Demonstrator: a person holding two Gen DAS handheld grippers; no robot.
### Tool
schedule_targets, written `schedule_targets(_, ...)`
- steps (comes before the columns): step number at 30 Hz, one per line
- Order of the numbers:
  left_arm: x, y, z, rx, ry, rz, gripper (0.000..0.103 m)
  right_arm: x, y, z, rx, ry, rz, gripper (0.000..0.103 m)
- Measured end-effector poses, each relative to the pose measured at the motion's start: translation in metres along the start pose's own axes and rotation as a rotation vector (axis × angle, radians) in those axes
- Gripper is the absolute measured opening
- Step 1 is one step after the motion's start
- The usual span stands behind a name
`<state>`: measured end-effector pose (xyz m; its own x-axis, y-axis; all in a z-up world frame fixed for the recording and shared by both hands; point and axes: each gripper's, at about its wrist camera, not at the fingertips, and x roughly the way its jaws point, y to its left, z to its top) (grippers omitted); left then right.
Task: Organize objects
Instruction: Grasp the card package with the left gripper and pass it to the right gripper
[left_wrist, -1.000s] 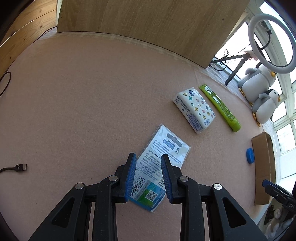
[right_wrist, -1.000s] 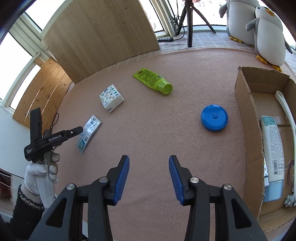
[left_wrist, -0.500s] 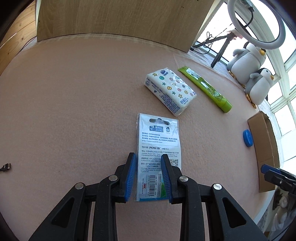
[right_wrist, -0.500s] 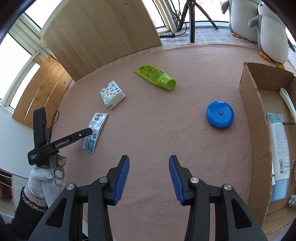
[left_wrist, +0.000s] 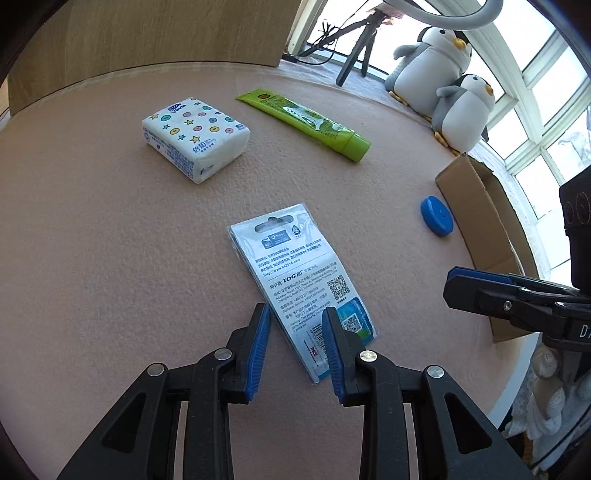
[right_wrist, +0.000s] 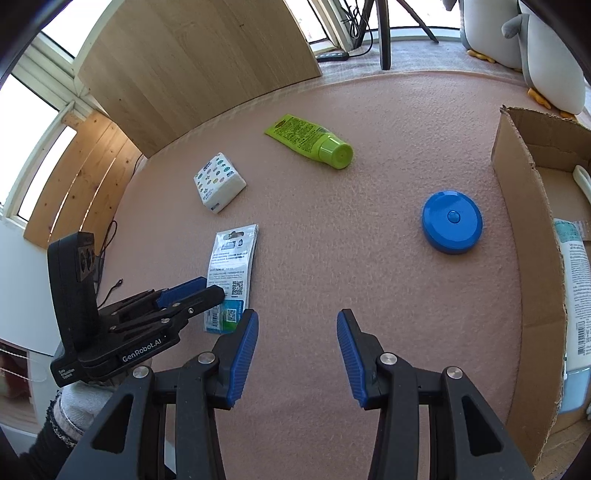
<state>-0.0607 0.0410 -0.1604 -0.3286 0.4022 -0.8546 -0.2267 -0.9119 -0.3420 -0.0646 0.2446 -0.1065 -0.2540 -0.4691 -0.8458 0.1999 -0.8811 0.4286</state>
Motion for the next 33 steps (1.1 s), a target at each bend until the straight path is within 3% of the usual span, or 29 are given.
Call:
schedule_targets(5, 0.004, -0.014, -0.003, 0.002, 0.011, -0.022, 0.039, 0.023, 0.004, 0.012, -0.008, 0.040, 0.021, 0.041)
schedule_targets(9, 0.002, -0.007, -0.002, -0.053, 0.008, -0.043, 0.039, 0.042, 0.010, 0.023, -0.043, 0.066, 0.013, 0.041)
schedule_targets(22, -0.002, 0.003, 0.000, -0.076, -0.007, -0.043, 0.039, 0.076, 0.028, 0.044, -0.085, 0.137, 0.052, 0.041)
schedule_targets(33, -0.002, 0.003, 0.005, -0.082, -0.008, -0.049, 0.038, 0.075, 0.033, 0.036, -0.123, 0.138, 0.011, 0.025)
